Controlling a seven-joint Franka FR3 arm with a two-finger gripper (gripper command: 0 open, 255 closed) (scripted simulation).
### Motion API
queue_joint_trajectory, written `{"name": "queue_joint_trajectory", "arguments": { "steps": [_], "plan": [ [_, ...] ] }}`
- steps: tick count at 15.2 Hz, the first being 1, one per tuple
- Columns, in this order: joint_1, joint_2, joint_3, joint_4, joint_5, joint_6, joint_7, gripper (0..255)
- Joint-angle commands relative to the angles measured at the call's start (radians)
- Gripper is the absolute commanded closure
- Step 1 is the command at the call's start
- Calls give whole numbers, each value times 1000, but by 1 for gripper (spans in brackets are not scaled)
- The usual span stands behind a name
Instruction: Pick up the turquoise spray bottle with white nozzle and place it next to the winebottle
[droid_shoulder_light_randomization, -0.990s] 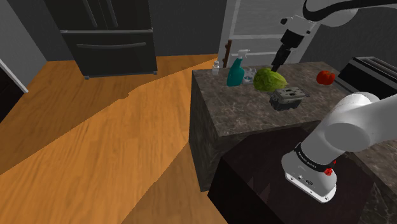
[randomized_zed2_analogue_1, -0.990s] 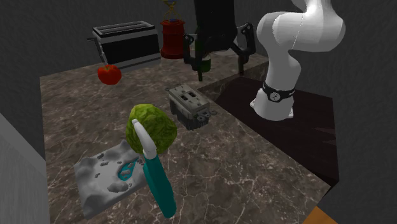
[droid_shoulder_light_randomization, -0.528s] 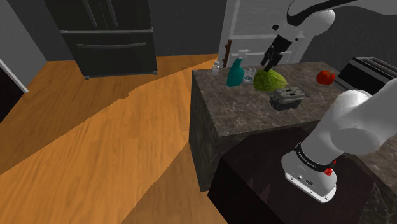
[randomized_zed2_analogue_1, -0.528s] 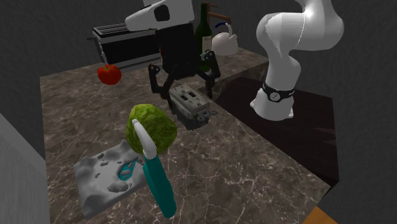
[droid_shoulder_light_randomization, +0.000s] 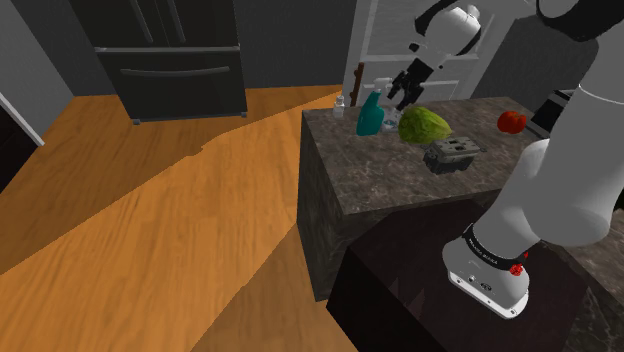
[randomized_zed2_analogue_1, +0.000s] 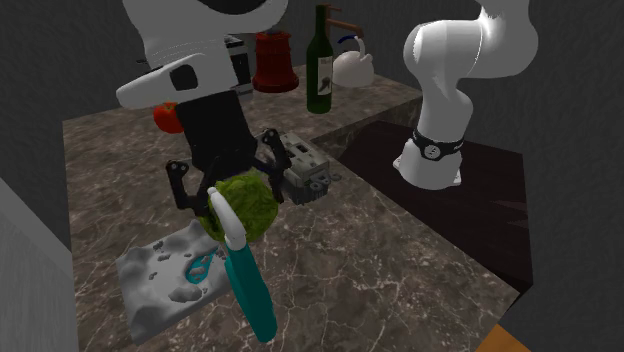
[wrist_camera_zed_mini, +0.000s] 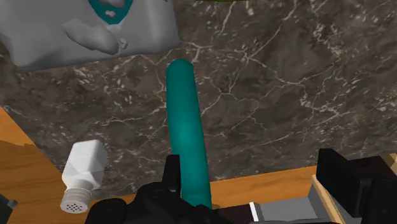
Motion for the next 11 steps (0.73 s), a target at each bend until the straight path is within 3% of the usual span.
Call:
{"name": "queue_joint_trajectory", "arguments": {
  "steps": [1,3,11],
  "plan": [
    [-71,129,48,95,129,-74,-142,0],
    [-126,193,94,158,181,-114,-204,0],
    [-124,244,138,132,247,-57,-236,0]
  ]
}}
